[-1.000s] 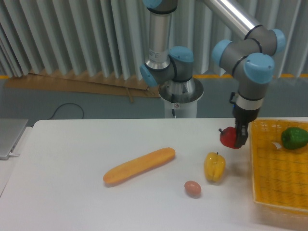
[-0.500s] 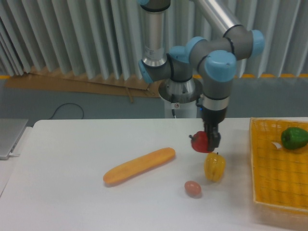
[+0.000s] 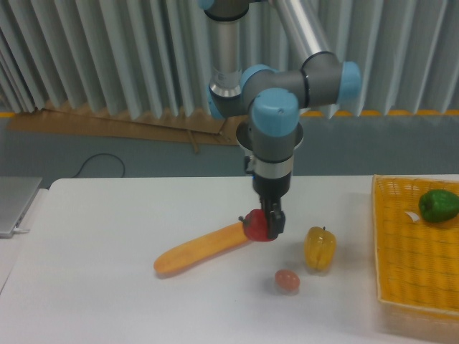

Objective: Place the red pepper on the table
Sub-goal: 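Lower the red pepper onto the table beside the egg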

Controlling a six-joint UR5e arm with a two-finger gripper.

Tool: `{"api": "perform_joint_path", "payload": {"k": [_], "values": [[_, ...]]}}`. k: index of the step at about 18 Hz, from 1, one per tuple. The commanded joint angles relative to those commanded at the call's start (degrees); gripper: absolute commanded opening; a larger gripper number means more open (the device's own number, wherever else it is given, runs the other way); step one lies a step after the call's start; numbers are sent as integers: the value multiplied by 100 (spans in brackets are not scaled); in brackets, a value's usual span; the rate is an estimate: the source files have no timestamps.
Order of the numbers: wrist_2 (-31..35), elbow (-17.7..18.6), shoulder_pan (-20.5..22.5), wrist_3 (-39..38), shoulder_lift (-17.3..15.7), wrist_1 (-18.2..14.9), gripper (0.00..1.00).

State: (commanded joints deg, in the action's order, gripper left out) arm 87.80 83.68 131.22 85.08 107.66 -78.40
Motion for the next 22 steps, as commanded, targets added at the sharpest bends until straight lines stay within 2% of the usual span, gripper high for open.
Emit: {"api": "perform_joint_path", "payload": {"k": [6,11,16,20,22], "values": [[53,-44,-220,-263,299,9,41],[131,-53,-238,-255,510,167,41],[158,-53,-238,-202,545,184,41],[271,-10,-238,-220,773,605,41],[404,-18,-220,-193,844,668,41]]}}
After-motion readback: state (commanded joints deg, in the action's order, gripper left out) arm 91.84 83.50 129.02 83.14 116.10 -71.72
